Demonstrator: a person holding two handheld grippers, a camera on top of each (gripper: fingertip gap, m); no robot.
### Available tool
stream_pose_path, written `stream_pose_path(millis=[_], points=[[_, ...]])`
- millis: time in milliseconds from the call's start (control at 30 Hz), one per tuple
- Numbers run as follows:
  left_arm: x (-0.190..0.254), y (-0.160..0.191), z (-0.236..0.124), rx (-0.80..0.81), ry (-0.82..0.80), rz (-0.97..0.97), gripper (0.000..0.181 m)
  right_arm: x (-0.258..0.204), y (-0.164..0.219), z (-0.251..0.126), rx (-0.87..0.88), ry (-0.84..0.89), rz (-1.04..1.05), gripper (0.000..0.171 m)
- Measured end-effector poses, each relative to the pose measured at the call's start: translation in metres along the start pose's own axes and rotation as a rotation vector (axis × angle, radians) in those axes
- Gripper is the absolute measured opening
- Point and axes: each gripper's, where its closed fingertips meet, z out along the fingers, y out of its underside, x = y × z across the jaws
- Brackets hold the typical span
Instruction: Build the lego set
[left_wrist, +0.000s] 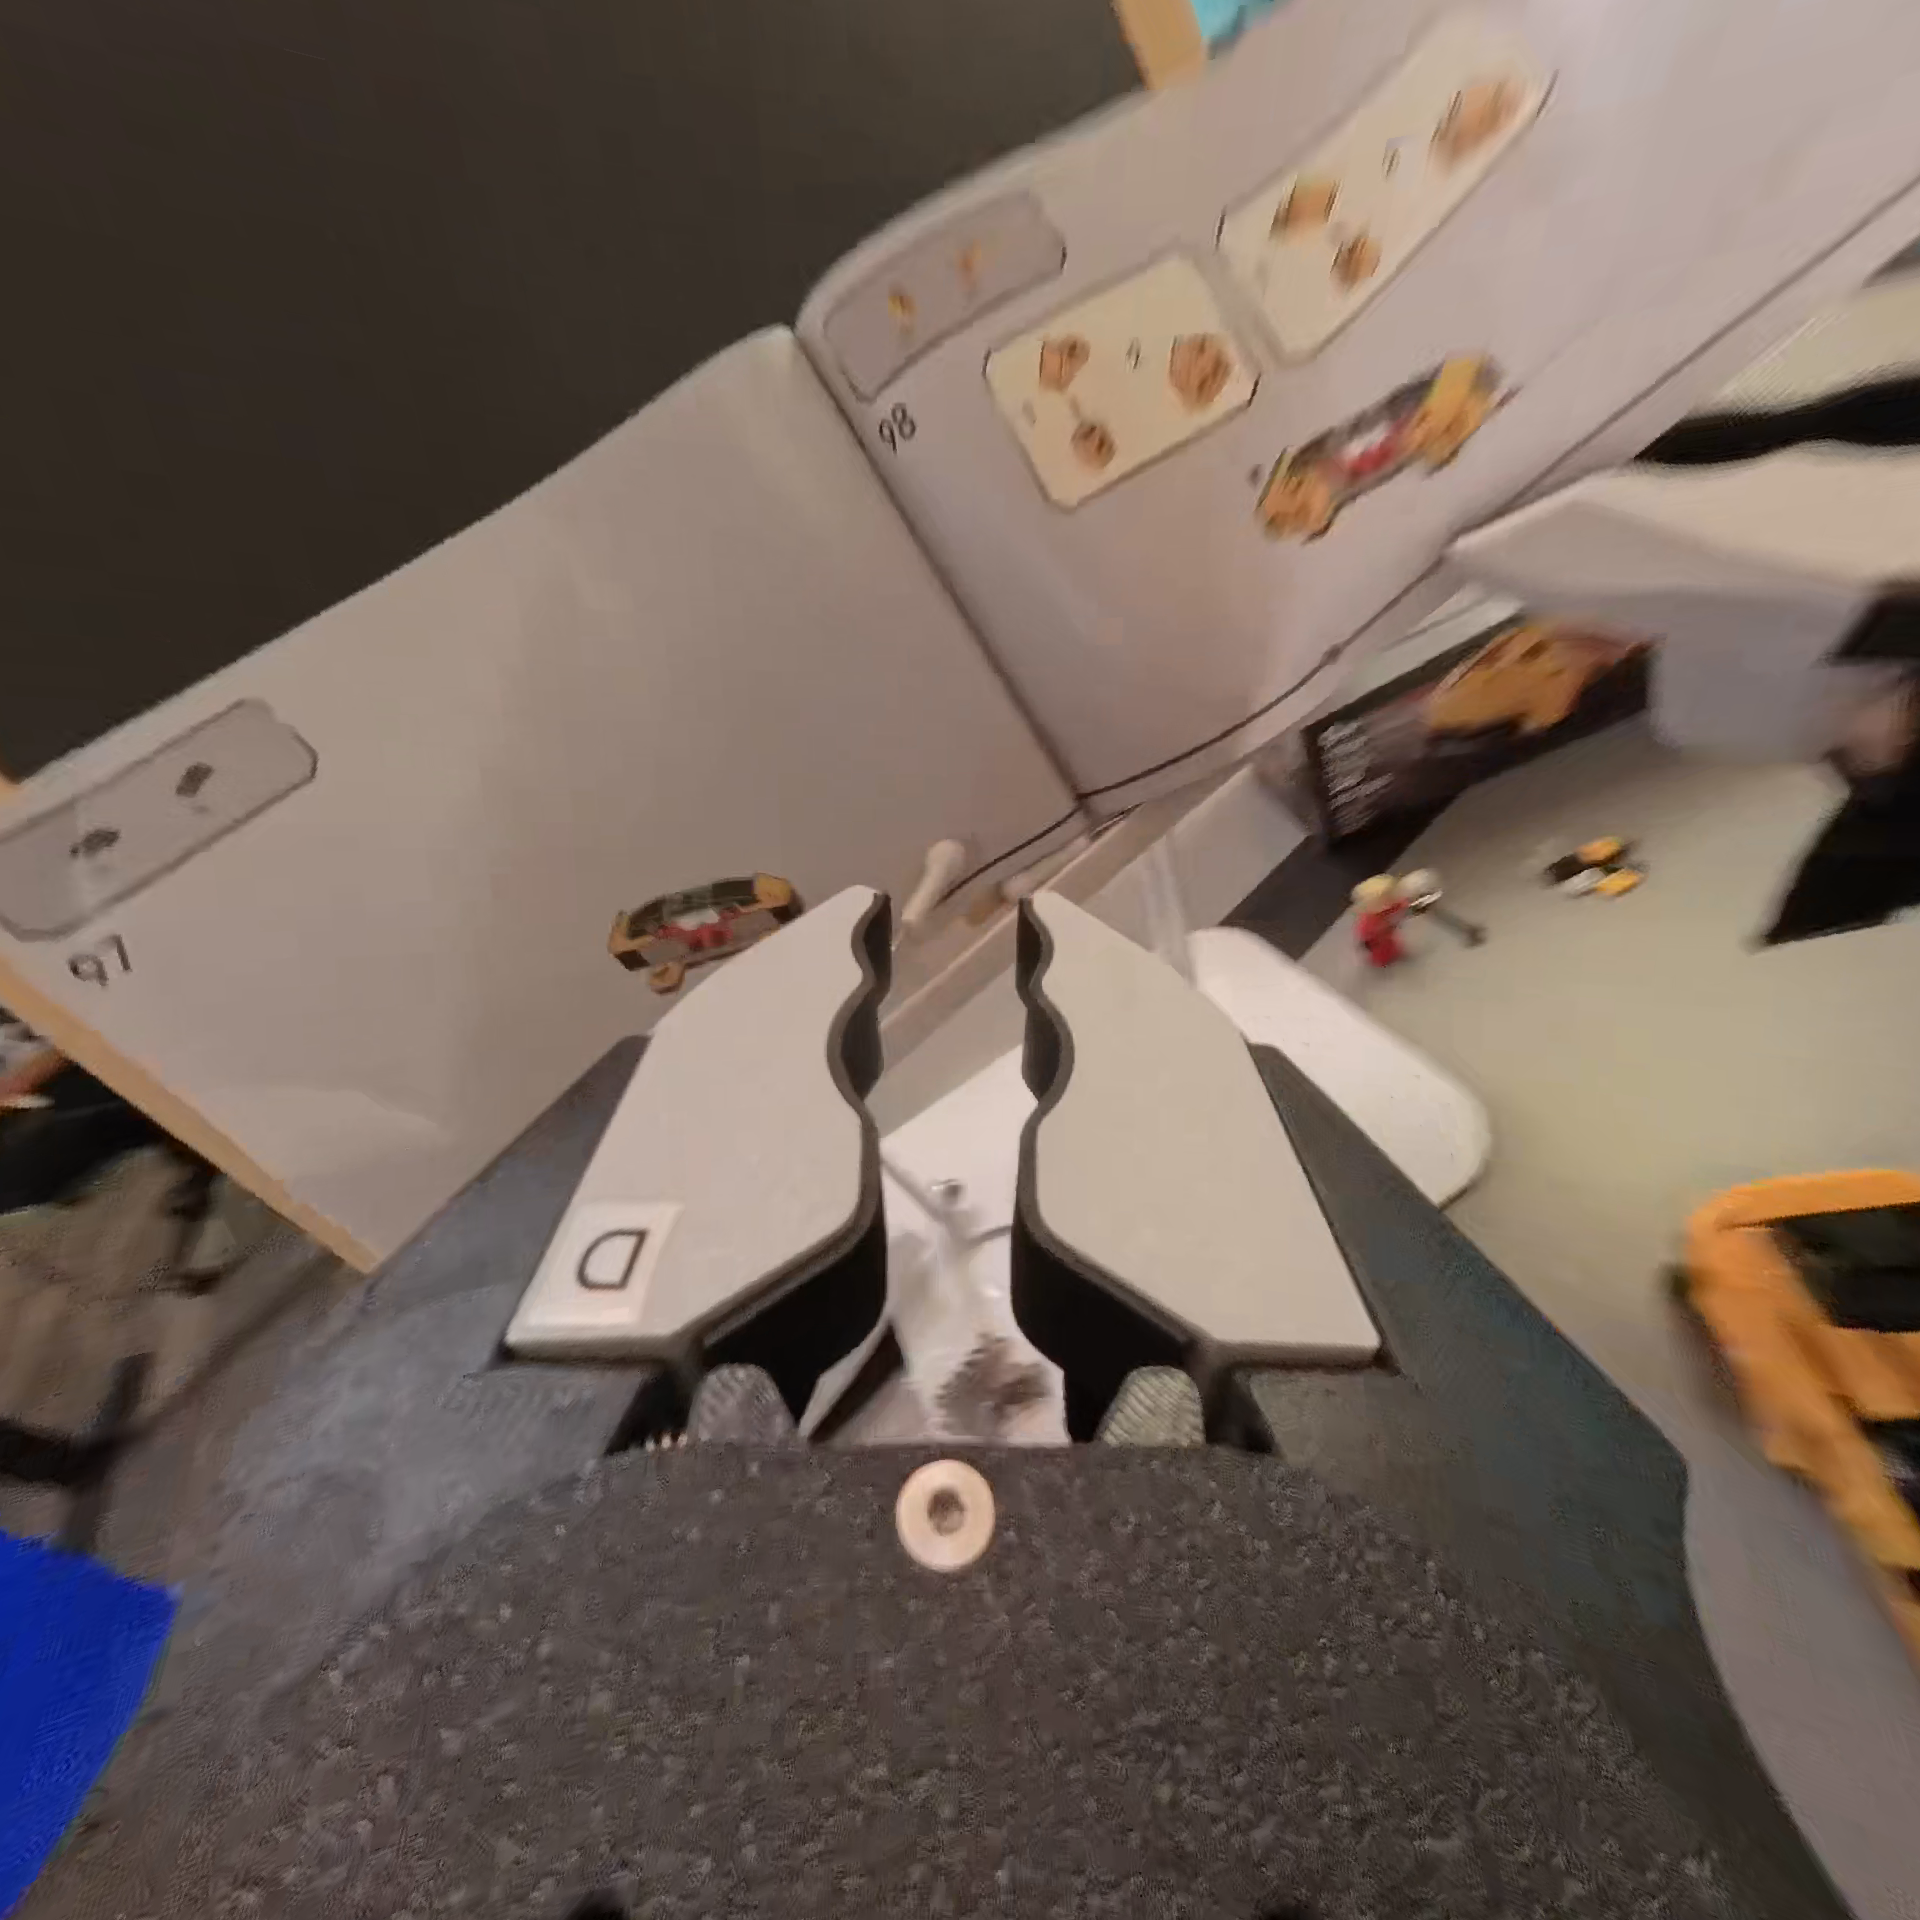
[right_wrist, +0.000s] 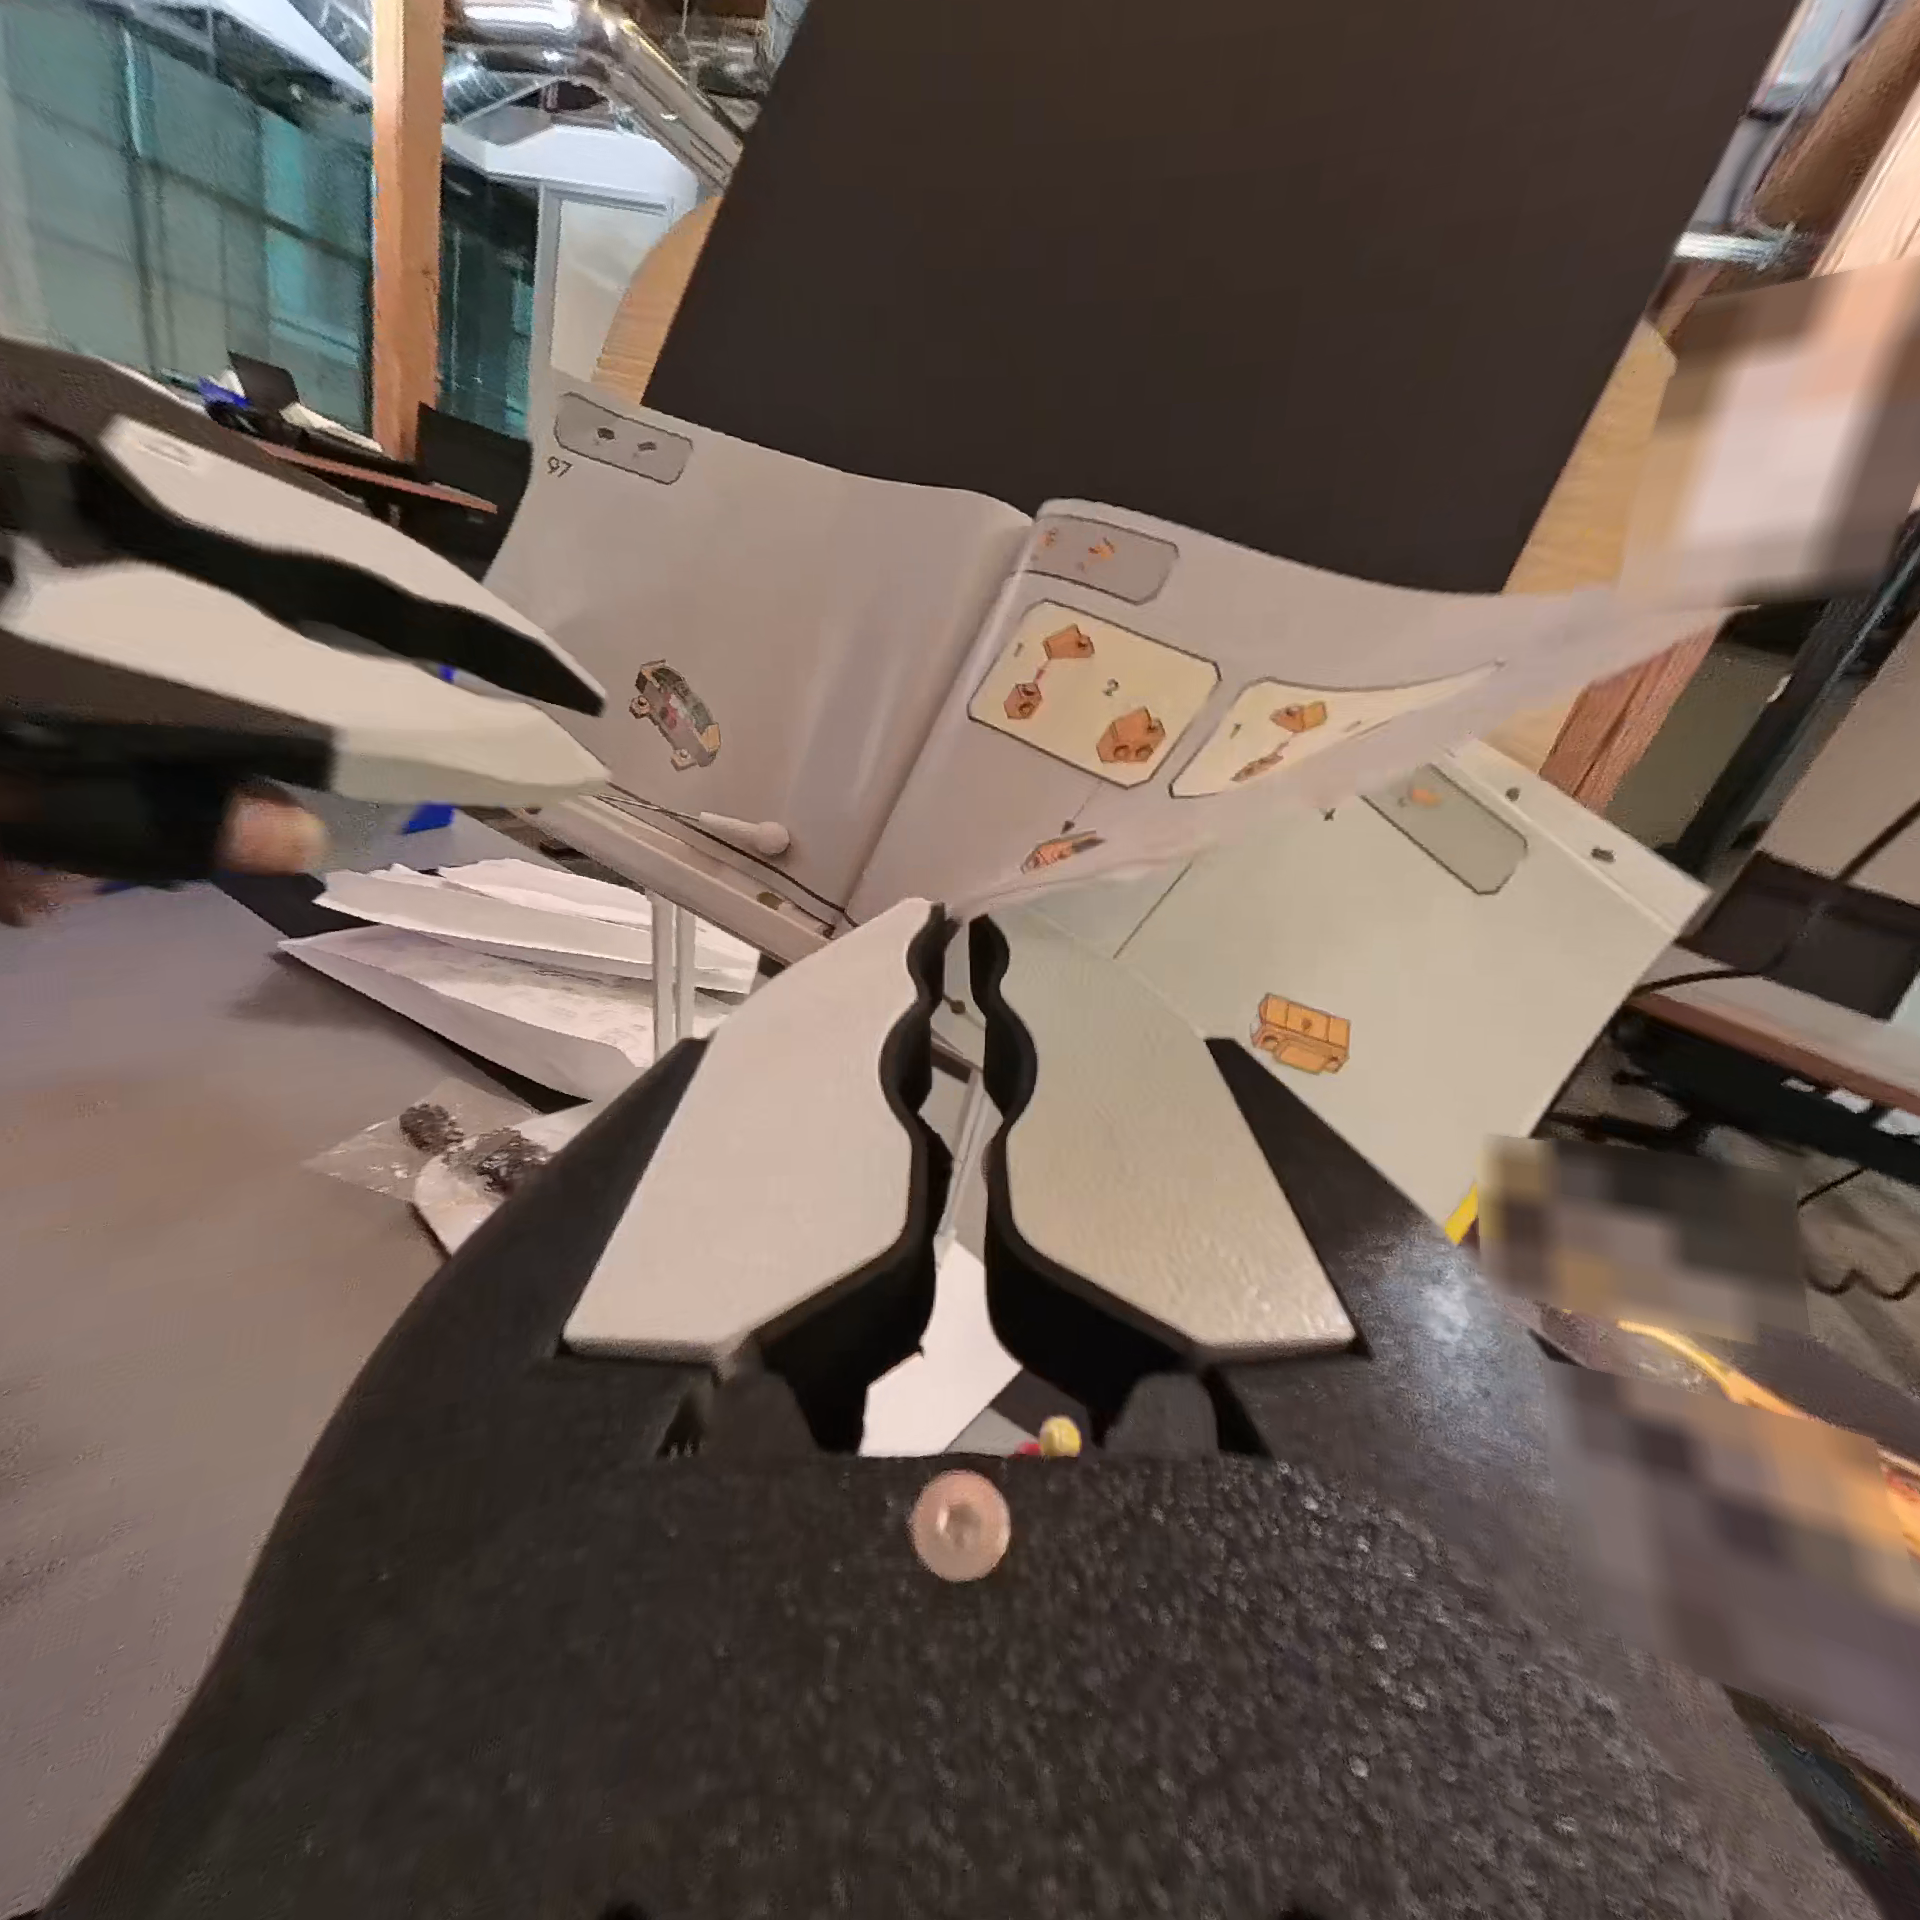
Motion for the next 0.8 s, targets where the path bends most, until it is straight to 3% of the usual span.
stream_pose_path(millis=[67, 267, 567, 800], points=[[-0.005, 0.006, 0.016, -0.071, -0.035, 0.088, 0.024, 0.003, 0.002, -0.001, -0.009, -0.002, 0.026, 0.003], [0.002, 0.034, 0.042, -0.302, 0.06, 0.193, 0.028, -0.001, 0.003, -0.002, -0.015, -0.028, -0.009, 0.001], [0.004, 0.037, 0.037, -0.233, 0.29, 0.042, 0.011, -0.012, -0.008, 0.002, -0.003, -0.065, -0.085, 0.0], [-0.006, 0.034, 0.032, -0.277, 0.295, 0.17, 0.002, -0.013, -0.011, 0.004, -0.025, -0.087, -0.11, 0.0]])
